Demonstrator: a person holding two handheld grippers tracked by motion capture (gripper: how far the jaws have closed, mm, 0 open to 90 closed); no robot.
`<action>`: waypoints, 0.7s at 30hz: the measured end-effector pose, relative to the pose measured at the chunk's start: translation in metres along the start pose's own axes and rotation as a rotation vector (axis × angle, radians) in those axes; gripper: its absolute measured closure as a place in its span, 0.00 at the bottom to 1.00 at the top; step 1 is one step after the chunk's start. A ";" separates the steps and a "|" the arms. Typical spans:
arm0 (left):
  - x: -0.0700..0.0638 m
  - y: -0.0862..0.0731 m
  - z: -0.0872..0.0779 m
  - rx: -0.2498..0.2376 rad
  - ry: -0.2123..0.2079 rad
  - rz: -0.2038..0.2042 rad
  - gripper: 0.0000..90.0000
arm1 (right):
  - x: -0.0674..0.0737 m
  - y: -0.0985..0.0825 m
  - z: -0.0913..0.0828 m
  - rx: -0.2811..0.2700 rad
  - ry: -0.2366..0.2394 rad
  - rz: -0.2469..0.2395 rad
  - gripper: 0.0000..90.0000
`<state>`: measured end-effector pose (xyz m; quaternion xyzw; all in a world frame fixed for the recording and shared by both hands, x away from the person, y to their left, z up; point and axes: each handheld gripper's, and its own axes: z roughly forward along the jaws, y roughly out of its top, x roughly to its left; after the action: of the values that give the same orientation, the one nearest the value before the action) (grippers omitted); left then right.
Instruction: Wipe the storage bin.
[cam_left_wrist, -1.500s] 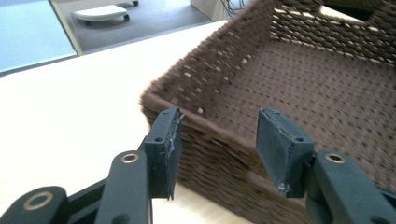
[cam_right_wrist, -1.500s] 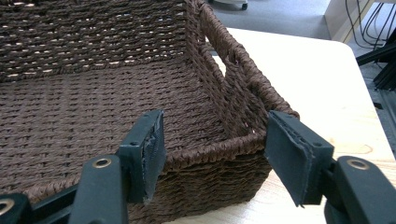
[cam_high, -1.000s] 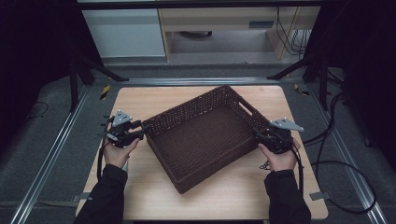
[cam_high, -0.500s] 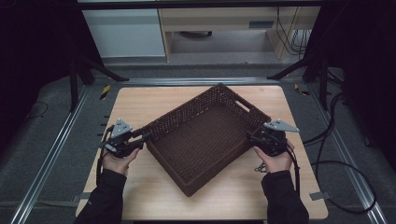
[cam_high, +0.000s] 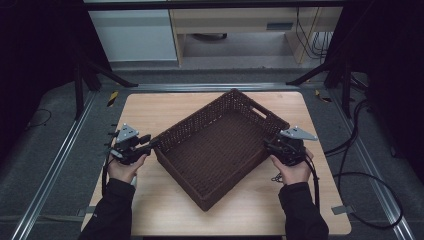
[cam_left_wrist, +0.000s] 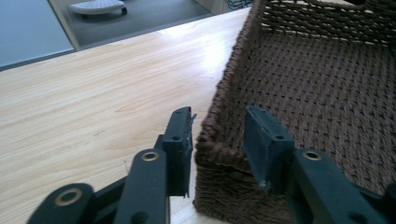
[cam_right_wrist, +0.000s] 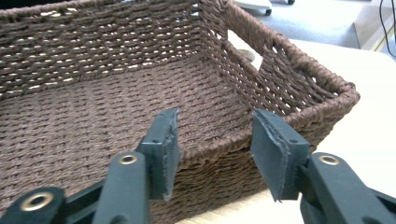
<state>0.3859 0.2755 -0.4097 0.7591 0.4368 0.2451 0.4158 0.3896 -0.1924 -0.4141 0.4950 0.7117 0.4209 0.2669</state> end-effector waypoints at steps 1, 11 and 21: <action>-0.002 0.000 -0.001 0.005 0.006 0.005 0.69 | 0.001 0.001 -0.002 -0.008 0.011 0.011 0.53; -0.025 -0.008 -0.018 0.008 -0.023 0.030 0.68 | 0.015 0.001 -0.005 0.001 0.060 -0.003 0.45; -0.018 -0.009 -0.013 0.001 -0.054 0.005 0.65 | 0.016 -0.003 0.005 0.028 0.066 -0.012 0.60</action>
<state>0.3630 0.2674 -0.4105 0.7666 0.4238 0.2253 0.4265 0.3860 -0.1760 -0.4187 0.4801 0.7290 0.4254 0.2388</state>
